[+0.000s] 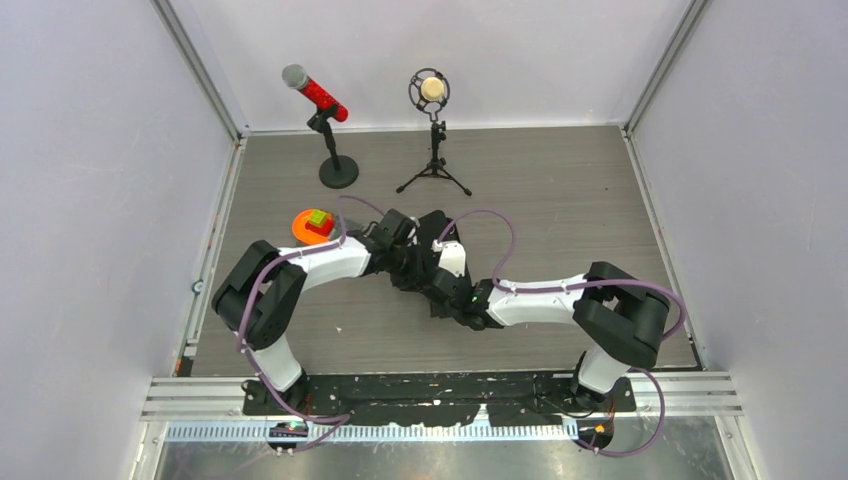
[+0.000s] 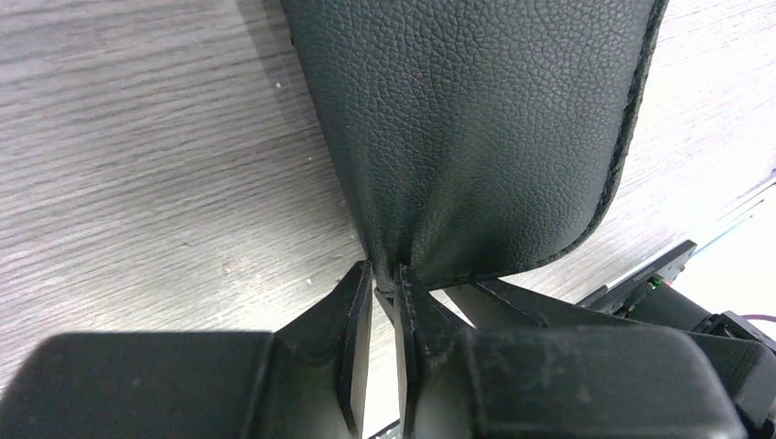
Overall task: Sort the hair-cutting tools
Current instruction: Zip the hairdressing tool bag at the center of the board.
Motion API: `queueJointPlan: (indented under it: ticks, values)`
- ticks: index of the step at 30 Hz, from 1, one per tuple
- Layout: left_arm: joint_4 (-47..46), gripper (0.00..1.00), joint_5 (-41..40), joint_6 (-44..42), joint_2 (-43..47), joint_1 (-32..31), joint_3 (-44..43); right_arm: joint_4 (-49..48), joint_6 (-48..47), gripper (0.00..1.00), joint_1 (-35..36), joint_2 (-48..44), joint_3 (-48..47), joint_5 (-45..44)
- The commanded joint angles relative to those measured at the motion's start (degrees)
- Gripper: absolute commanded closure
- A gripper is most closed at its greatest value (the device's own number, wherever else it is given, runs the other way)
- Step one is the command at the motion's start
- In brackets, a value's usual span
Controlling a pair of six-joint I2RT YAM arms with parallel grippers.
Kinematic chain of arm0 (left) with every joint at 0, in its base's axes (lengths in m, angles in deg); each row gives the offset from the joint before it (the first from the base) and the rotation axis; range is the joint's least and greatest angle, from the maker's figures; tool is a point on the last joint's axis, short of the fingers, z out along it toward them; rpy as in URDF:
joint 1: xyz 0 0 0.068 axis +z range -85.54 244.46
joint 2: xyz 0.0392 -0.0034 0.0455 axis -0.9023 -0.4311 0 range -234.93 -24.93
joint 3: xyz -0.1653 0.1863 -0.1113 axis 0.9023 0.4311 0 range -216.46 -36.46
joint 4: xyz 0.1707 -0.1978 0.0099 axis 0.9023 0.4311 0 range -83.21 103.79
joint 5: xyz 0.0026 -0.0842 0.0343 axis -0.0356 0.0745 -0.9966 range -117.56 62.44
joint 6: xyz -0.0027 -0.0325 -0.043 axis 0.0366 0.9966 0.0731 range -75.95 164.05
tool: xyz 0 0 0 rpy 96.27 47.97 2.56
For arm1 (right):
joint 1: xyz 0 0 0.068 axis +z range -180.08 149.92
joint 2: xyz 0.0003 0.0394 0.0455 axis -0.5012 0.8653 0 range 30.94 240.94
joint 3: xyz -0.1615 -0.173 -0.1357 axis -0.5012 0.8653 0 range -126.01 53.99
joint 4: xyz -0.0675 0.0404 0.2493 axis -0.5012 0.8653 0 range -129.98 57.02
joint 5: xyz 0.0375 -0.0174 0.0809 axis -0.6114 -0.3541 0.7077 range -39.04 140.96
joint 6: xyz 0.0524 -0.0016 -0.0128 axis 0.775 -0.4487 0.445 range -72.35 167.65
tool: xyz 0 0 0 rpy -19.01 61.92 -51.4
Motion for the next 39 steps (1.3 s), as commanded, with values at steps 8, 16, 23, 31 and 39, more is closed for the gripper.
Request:
queueJointPlan:
  ticks: [8,16,23,31,39]
  values:
    - [4.08,0.86,-6.09,-3.19,-1.40,-0.16,-4.18,2.85,-1.74,0.94,-1.52,-0.39,1.72,-4.75]
    - [6.61,0.89,-9.25,-4.86,-3.46,1.65,-5.18,2.94,-6.73,0.95,-7.10,-8.30,8.08,1.60]
    - [4.78,0.85,-7.93,-4.63,-2.07,2.69,-3.98,-3.49,-11.47,0.95,-10.86,-12.21,13.07,10.48]
    - [-12.52,0.20,-1.74,7.83,8.43,2.65,7.93,-11.56,-13.00,0.95,-10.72,-11.55,11.15,20.99]
    - [-25.35,0.15,1.00,16.15,7.56,2.71,14.45,-15.57,-11.25,0.95,-10.06,-9.54,9.48,27.32]
